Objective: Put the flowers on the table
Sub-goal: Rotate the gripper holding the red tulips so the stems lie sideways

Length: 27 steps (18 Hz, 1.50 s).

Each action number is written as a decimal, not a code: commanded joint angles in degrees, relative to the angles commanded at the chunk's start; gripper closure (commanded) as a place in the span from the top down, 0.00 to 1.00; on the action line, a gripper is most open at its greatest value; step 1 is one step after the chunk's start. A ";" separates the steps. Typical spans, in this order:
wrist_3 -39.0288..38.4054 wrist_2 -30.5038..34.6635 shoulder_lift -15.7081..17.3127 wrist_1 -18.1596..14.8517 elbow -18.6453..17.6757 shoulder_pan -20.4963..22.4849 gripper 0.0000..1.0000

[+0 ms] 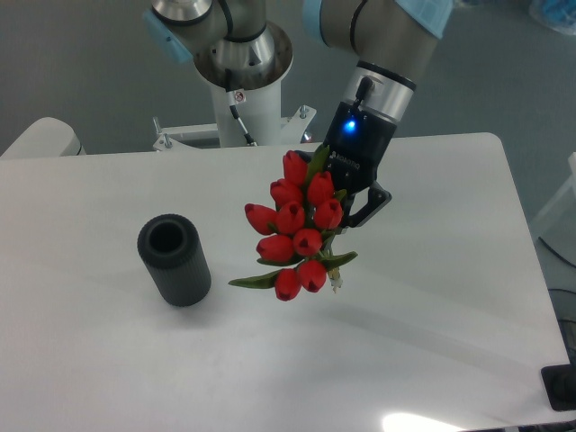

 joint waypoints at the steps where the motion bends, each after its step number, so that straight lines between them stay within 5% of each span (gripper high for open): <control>1: 0.00 0.62 0.00 0.00 0.00 -0.09 0.41; 14: 0.00 19.41 2.02 -0.62 3.78 -4.04 0.41; 19: 0.96 30.57 2.02 -0.62 3.17 -7.38 0.41; 23: 8.85 39.89 0.97 -0.44 1.68 -9.23 0.41; 27: 12.48 43.24 0.62 0.35 -0.43 -9.49 0.41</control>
